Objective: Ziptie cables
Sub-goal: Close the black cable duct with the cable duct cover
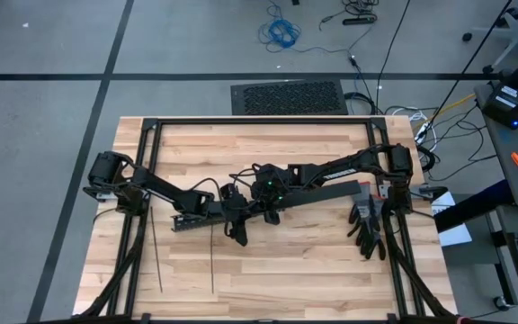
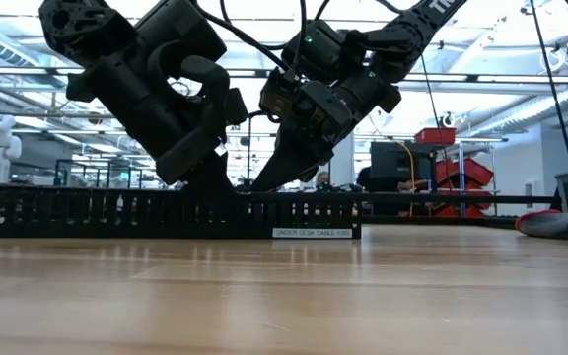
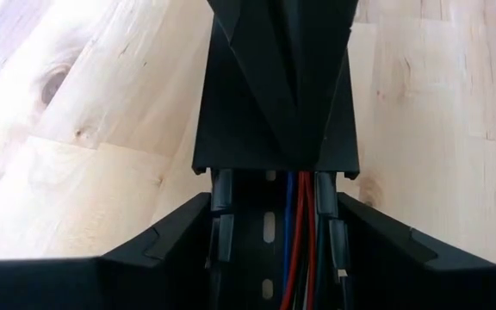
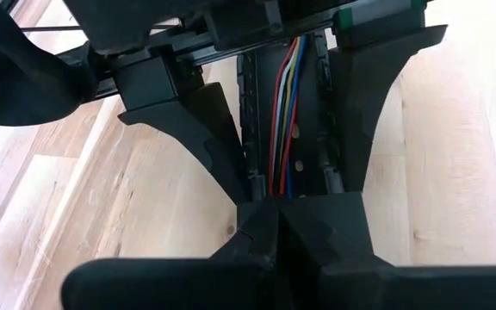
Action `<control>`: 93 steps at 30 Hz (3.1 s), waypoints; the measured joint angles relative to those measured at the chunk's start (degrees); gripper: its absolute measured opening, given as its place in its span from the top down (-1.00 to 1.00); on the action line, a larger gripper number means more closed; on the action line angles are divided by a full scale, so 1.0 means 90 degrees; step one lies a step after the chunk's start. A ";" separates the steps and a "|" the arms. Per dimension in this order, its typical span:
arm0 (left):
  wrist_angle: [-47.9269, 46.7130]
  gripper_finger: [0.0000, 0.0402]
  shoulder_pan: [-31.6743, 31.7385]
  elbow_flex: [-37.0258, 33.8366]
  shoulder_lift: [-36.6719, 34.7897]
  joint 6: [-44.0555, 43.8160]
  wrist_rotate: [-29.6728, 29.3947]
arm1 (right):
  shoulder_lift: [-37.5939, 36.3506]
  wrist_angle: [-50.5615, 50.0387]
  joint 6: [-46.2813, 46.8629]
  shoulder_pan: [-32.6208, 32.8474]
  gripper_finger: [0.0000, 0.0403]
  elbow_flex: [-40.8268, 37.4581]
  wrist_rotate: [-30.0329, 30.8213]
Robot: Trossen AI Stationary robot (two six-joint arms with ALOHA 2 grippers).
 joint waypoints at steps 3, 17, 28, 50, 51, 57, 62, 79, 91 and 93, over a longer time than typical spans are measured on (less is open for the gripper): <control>0.0011 -0.12 0.0002 -0.0001 0.0000 0.0000 -0.0002 | 0.0000 0.0046 0.0014 0.0000 1.00 -0.0007 -0.0002; 0.0059 -0.12 0.0005 -0.0003 0.0002 -0.0002 -0.0019 | 0.0015 0.0422 -0.0018 0.0062 1.00 -0.0013 -0.0096; 0.0110 -0.12 0.0007 0.0001 0.0012 -0.0182 -0.0028 | -0.0256 0.0314 -0.0099 0.0076 0.99 -0.0024 -0.0074; 0.0078 -0.12 0.0010 0.0011 0.0012 -0.0177 -0.0065 | -0.0796 -0.1323 -0.0503 0.0012 0.65 0.0007 0.0357; 0.0078 -0.12 0.0010 0.0011 0.0012 -0.0177 -0.0065 | -0.0782 -0.1307 -0.0503 0.0002 0.70 0.0007 0.0357; 0.0073 -0.12 0.0010 0.0011 0.0010 -0.0155 -0.0065 | -0.0531 -0.0822 -0.0544 0.0008 0.97 0.0014 0.0313; 0.0064 -0.12 0.0017 0.0011 0.0010 -0.0151 -0.0060 | -0.0253 -0.0485 -0.0458 0.0027 1.00 0.0022 0.0268; 0.0102 -0.12 0.0017 0.0004 0.0000 -0.0171 -0.0027 | -0.0447 0.0060 -0.0755 0.0038 0.97 -0.0029 0.0146; 0.0089 -0.12 0.0017 0.0014 0.0000 -0.0175 -0.0024 | -0.1319 -0.1372 -0.0894 0.0010 0.60 -0.0005 0.0823; 0.0071 -0.12 0.0017 0.0012 0.0000 -0.0180 -0.0024 | -0.1302 -0.1796 -0.0738 0.0000 0.64 -0.0028 0.1133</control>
